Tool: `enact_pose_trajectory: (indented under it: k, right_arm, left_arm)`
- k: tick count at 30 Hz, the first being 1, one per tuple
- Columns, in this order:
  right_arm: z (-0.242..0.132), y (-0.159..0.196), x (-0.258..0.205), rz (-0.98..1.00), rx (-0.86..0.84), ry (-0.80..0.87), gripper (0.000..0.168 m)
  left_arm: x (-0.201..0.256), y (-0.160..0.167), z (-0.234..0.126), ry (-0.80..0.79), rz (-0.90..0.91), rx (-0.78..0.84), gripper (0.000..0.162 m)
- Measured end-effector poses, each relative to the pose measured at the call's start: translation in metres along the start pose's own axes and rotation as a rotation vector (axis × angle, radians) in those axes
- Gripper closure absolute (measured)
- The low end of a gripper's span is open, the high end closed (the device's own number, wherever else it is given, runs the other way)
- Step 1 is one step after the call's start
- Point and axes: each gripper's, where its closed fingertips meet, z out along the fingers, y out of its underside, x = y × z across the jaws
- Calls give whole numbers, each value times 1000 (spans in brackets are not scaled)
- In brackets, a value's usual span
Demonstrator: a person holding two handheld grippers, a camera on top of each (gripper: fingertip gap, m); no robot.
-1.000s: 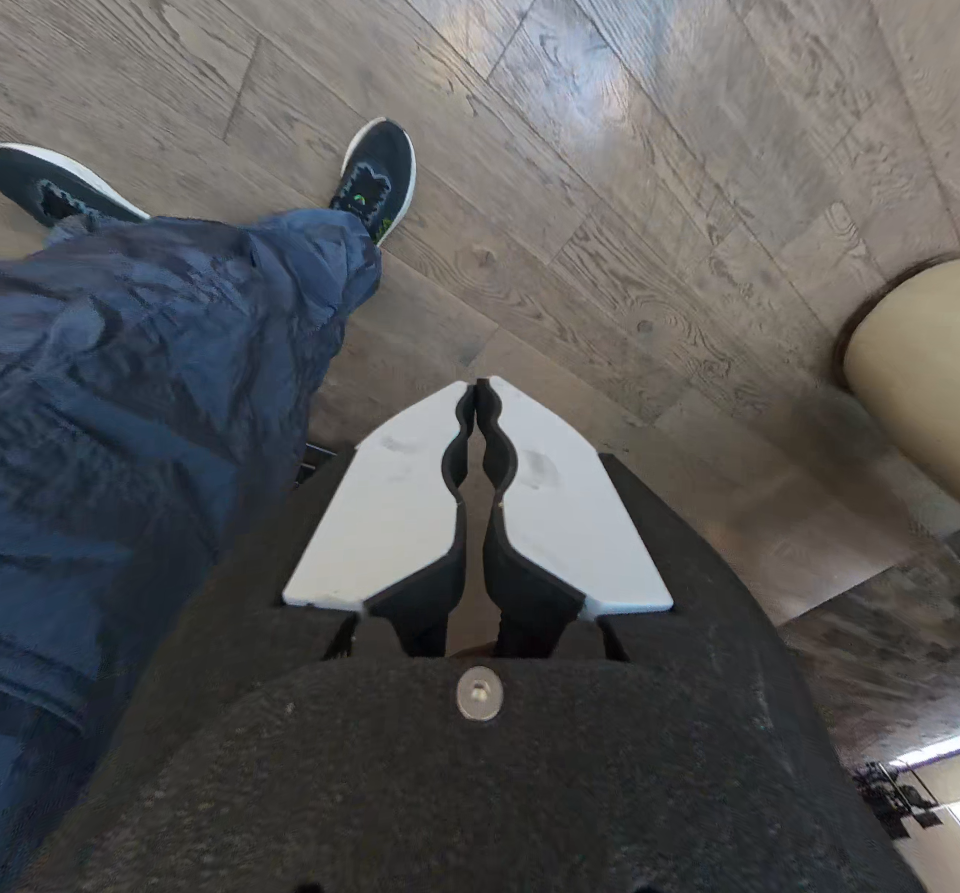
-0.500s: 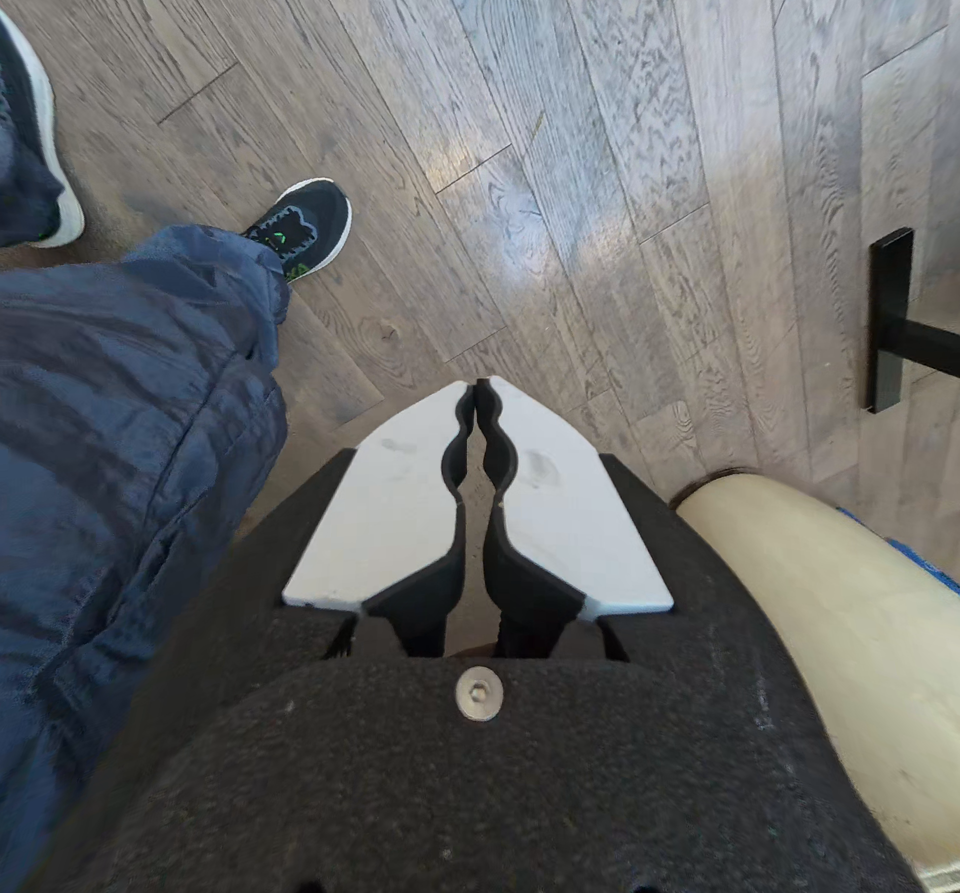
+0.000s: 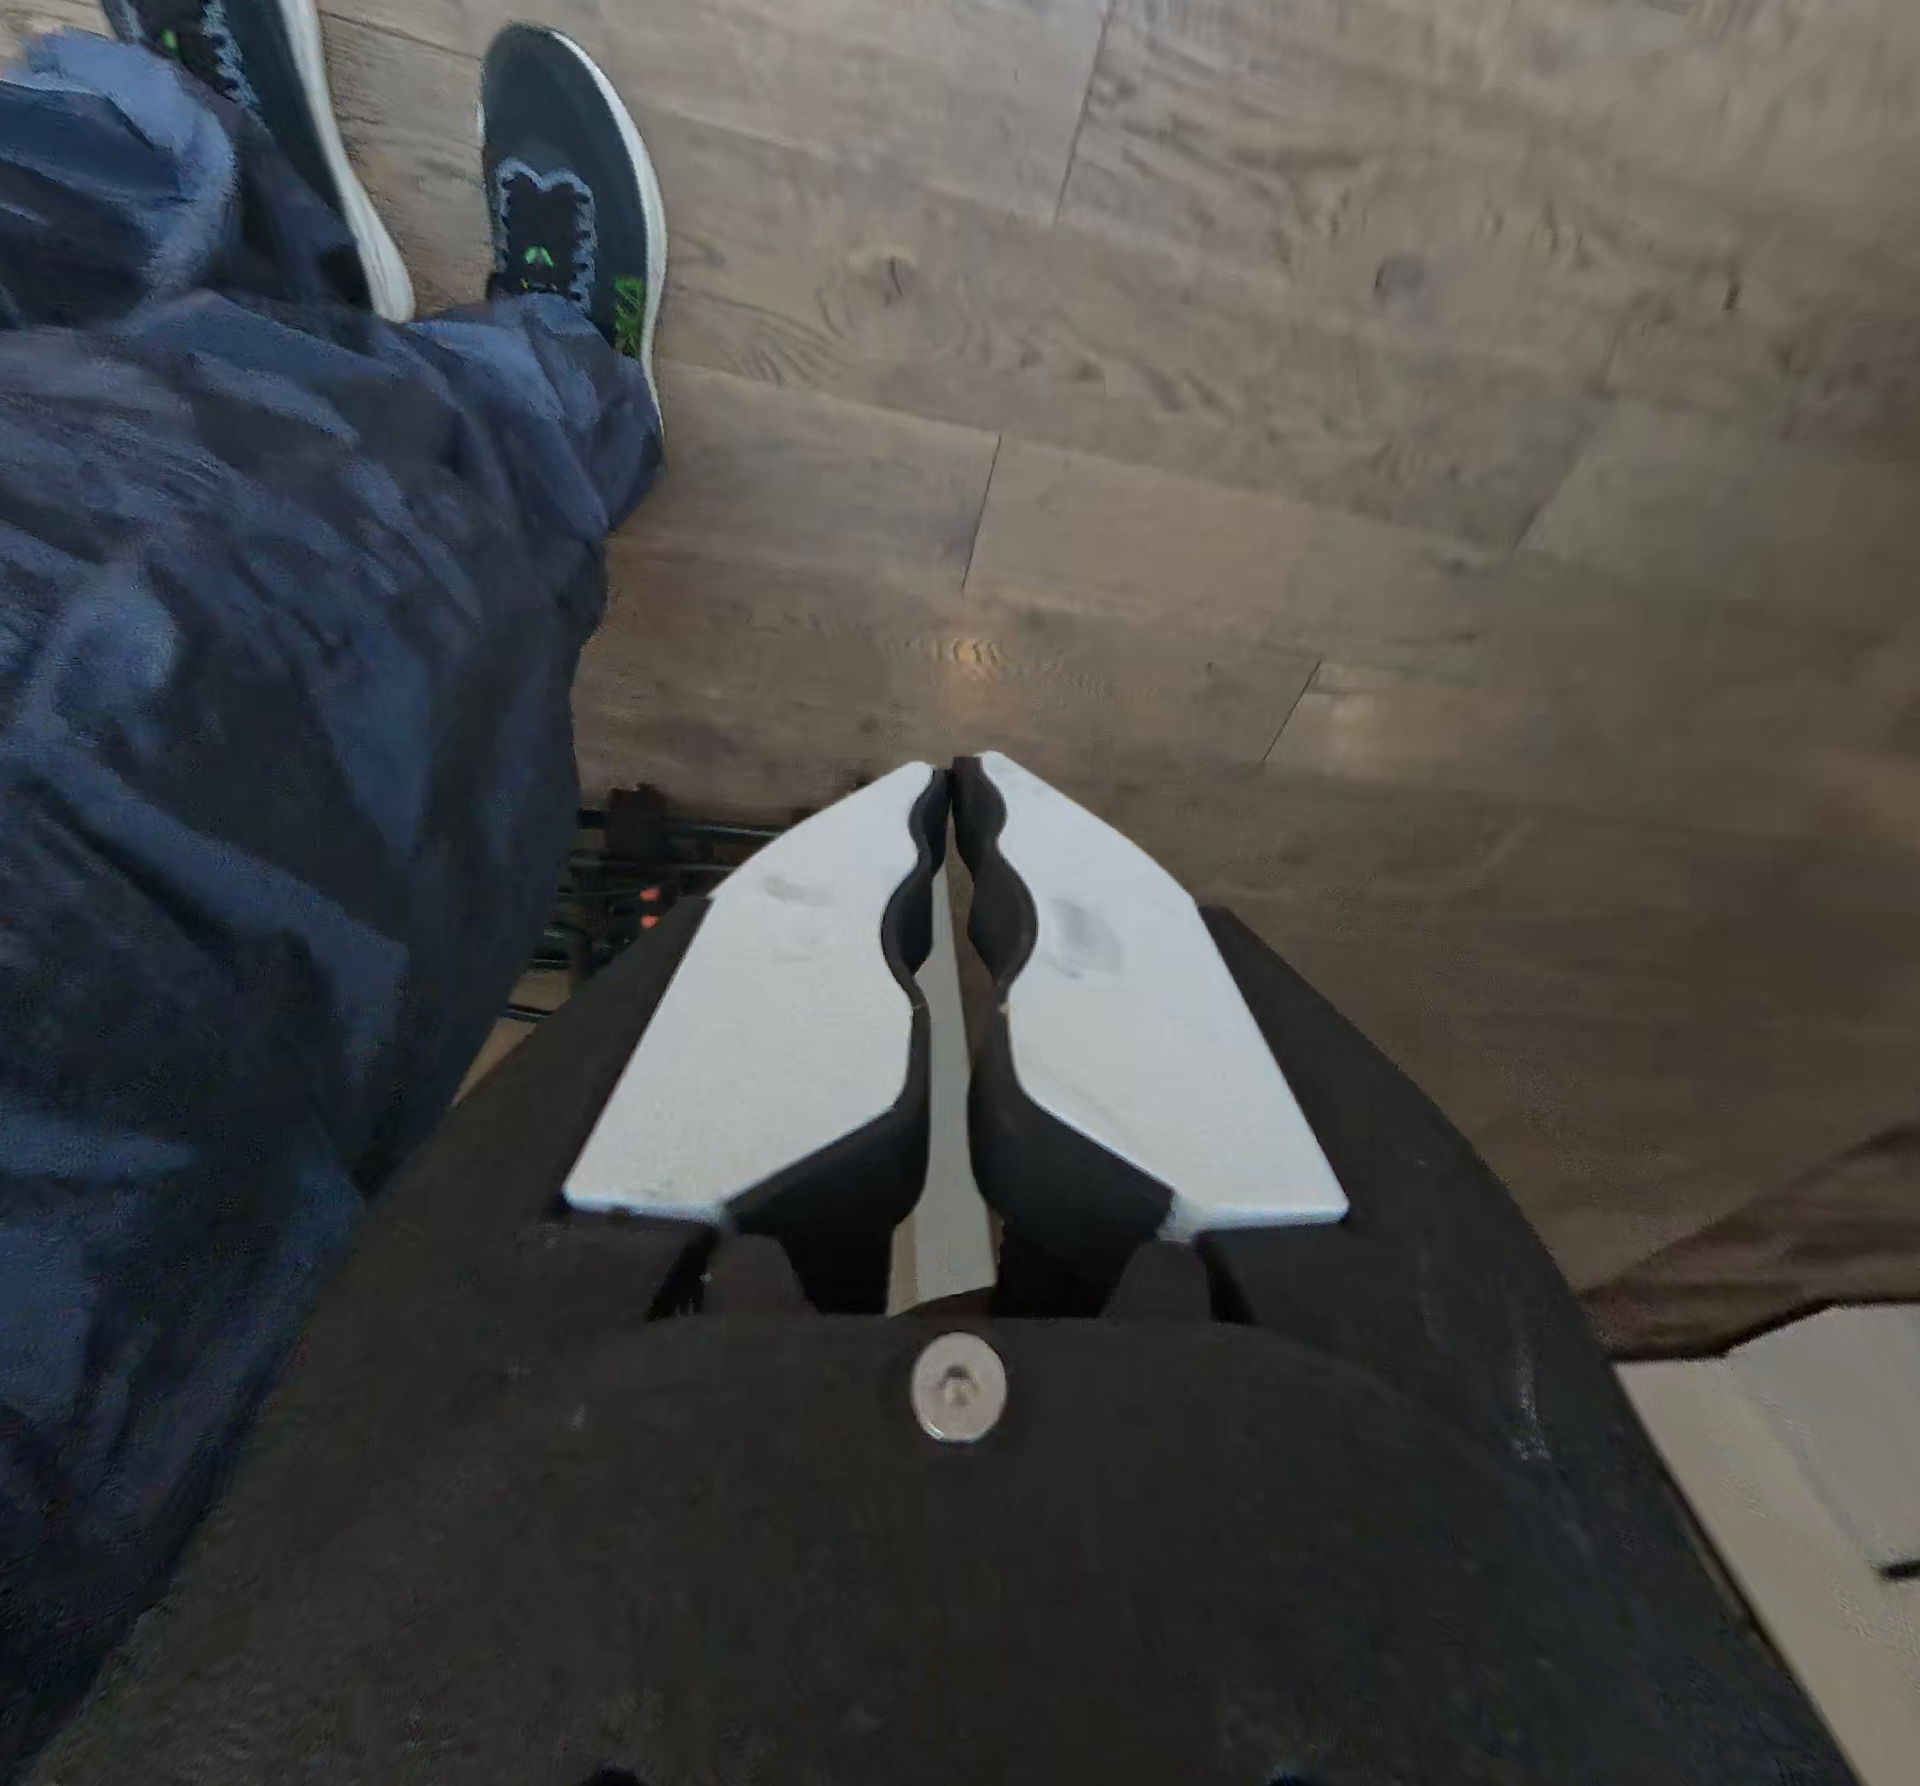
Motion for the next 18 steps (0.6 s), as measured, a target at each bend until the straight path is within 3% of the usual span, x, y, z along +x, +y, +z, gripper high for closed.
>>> enact_pose_trajectory:
  k: [3, 8, 12, 18]
  right_arm:
    - [-5, 47, 6, 180, -18, -8, 167]
    - [-22, 70, 1, 384, 0, -1, 167]
    - [-39, 35, -9, 377, 56, 23, 166]
    - [-74, -40, -4, 129, 156, 135, 166]
  left_arm:
    - [-8, 13, 7, 96, -48, 16, 162]
    - [-33, -24, -18, 249, -125, 230, 162]
    - [-61, -54, -36, 279, -159, 326, 162]
    - [-86, -68, -40, 236, -140, 314, 162]
